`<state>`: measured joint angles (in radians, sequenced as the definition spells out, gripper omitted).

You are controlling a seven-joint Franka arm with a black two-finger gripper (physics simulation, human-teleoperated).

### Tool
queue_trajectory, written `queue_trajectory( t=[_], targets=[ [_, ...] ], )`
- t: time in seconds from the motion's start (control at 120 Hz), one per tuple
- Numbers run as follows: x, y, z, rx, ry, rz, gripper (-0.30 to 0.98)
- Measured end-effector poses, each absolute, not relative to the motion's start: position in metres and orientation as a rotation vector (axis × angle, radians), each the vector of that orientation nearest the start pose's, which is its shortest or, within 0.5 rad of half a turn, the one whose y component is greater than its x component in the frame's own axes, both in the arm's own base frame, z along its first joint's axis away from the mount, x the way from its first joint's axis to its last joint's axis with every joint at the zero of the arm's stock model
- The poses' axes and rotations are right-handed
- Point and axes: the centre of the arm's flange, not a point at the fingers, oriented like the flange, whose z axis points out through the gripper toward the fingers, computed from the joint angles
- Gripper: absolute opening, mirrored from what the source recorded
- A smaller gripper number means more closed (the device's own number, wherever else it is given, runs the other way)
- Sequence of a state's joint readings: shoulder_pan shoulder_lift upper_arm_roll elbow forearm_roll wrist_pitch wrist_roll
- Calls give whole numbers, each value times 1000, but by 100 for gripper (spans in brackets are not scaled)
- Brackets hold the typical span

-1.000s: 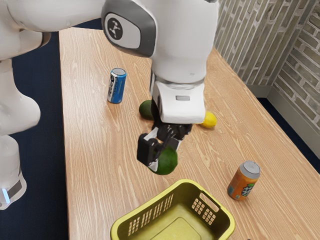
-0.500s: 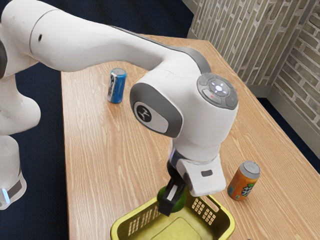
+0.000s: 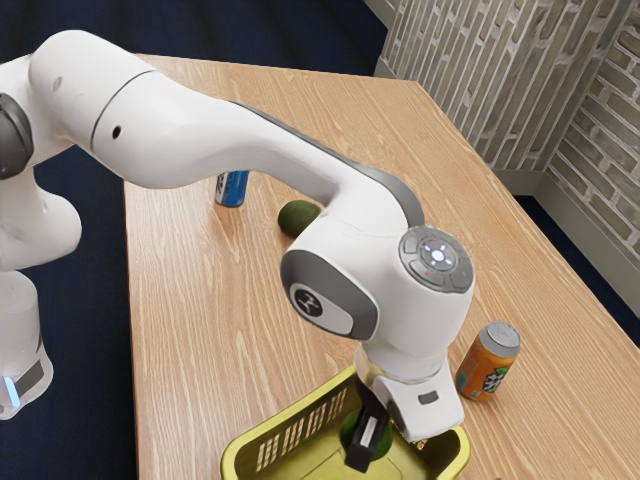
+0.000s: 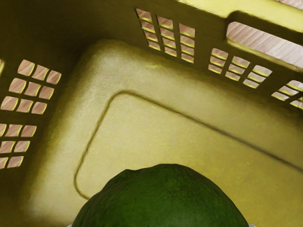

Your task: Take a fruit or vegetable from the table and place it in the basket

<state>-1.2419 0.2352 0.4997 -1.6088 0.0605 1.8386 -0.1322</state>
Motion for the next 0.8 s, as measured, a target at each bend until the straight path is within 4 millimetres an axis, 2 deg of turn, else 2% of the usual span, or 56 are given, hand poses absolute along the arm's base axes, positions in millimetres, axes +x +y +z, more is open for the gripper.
queue_trajectory(
  t=[0.067,0.133,0.242,0.292,0.325,0.367,0.392,0.433,0.483,0.533,0.608,0.642,0.675,0.708,0.742,0.775,0.8],
  targets=[
    [449,-443,503,-2854,941,-147,31],
    [448,-446,501,-2870,952,-148,45],
    [451,-445,499,-2895,956,-143,56],
    [461,-434,503,-2909,927,-154,59],
    [473,-418,512,-2924,880,-176,61],
    [497,-375,544,-2961,766,-242,62],
    [508,-340,573,-2983,684,-296,63],
    [530,-260,630,-3037,511,-386,64],
    [552,-153,689,-3060,260,-465,64],
    [553,-59,739,-3030,37,-523,65],
    [533,56,774,-2957,-236,-497,66],
    [519,94,789,-2923,-326,-487,66],
    [500,123,809,-2889,-395,-495,66],
    [483,151,821,-2864,-457,-482,66],
    [471,174,824,-2853,-500,-451,66],
    [465,184,823,-2850,-508,-422,66],
    [471,187,809,-2880,-479,-377,66]
  ],
)
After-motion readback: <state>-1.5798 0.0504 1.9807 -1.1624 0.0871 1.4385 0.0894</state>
